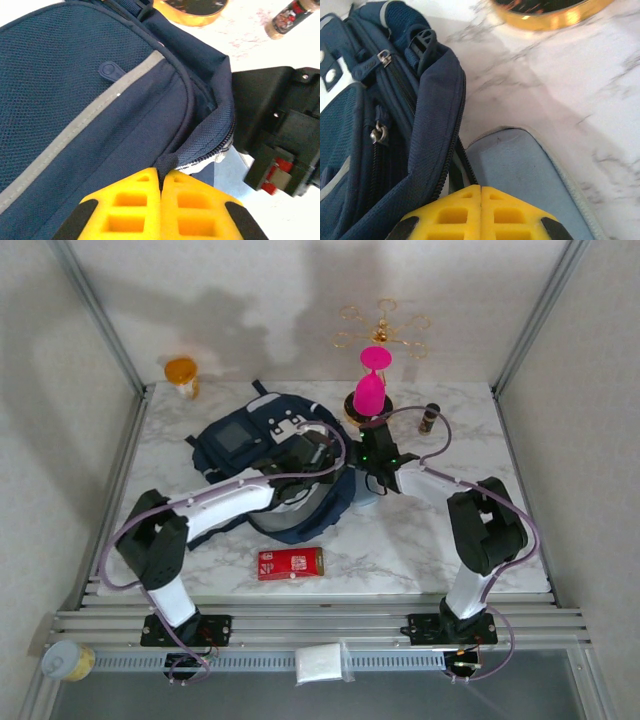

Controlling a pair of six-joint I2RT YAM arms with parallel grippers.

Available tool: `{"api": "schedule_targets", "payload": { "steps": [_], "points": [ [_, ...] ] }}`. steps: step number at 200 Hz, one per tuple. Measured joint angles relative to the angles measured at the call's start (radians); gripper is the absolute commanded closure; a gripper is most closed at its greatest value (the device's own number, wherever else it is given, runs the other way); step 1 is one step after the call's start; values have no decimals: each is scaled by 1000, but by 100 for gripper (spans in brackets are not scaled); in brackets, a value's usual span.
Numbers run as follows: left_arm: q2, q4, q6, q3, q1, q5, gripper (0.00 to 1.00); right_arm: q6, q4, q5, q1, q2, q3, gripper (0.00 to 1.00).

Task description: Pack the student bag

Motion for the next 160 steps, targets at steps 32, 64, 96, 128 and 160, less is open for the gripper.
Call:
{"api": "schedule_targets", "payload": {
  "steps": [32, 64, 96, 128, 160],
  "points": [
    [86, -36, -47, 116, -23, -11, 86, -18, -8, 7, -39, 0, 9, 89],
    [102, -50, -76, 196, -19, 3, 37, -50, -83, -7, -58, -39, 30, 64],
    [-20, -41, -77, 127, 11, 16, 33, -83, -193, -18, -57, -199, -2, 52],
    [-399, 5, -101, -172, 89, 29, 30, -64, -304, -9, -12, -364, -26, 43],
    [-694, 24, -146, -423, 257, 31, 30, 24, -433, 45, 229, -346, 38, 39]
  ]
}}
